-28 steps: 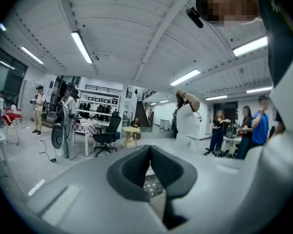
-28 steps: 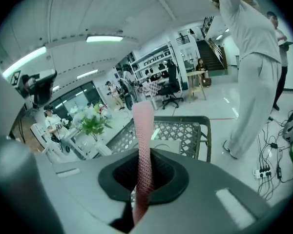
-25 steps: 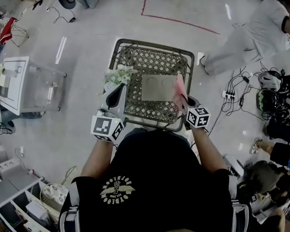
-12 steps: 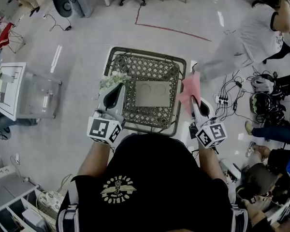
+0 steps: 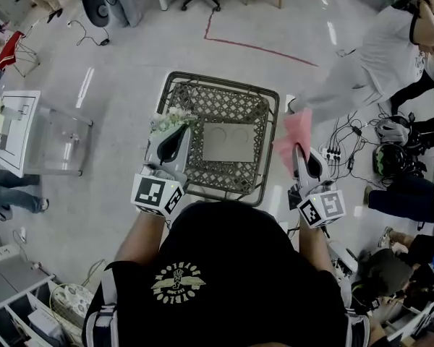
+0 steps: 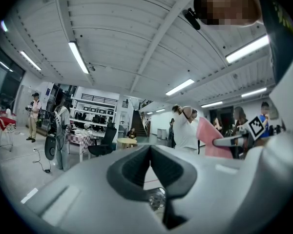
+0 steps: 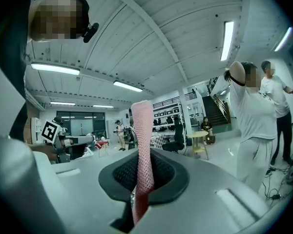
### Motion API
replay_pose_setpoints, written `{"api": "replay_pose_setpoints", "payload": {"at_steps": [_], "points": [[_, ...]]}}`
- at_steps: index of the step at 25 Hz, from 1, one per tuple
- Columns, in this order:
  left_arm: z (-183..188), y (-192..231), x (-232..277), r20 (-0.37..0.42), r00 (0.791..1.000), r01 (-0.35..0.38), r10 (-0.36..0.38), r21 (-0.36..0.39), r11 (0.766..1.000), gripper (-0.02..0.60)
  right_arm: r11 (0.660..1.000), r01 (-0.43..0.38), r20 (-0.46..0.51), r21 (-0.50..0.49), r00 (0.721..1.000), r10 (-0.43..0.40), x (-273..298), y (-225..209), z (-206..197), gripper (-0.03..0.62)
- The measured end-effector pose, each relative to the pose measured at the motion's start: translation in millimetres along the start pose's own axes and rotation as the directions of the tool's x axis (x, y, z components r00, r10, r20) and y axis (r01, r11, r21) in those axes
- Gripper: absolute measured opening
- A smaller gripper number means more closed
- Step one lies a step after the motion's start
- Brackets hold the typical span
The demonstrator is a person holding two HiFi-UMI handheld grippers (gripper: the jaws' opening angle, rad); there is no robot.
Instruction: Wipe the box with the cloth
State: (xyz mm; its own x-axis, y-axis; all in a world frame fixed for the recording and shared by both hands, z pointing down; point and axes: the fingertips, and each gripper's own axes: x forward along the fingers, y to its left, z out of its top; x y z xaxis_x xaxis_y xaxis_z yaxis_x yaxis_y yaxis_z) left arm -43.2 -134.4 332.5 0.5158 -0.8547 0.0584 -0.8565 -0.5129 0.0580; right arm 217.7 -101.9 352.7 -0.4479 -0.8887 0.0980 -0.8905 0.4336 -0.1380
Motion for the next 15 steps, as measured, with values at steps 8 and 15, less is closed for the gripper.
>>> {"api": "replay_pose_setpoints", "payload": {"at_steps": [8,15], "points": [[-0.2,7.1,-8.3,-0.005,1.000,-0.015,0.015,-0.005,1.000,0.000,1.000,-0.011,-0.003,-0.004,1.000,0.011,4.5,5.9,1.3,0.017],[0.6,13.2,-8.2,-0.010,1.000,-0.002,0.002,-0.003,1.000,0.000,1.000,-0.010,-0.006,0.013,1.000,0.010,10.8,12.1,-0.4,0.017]]}}
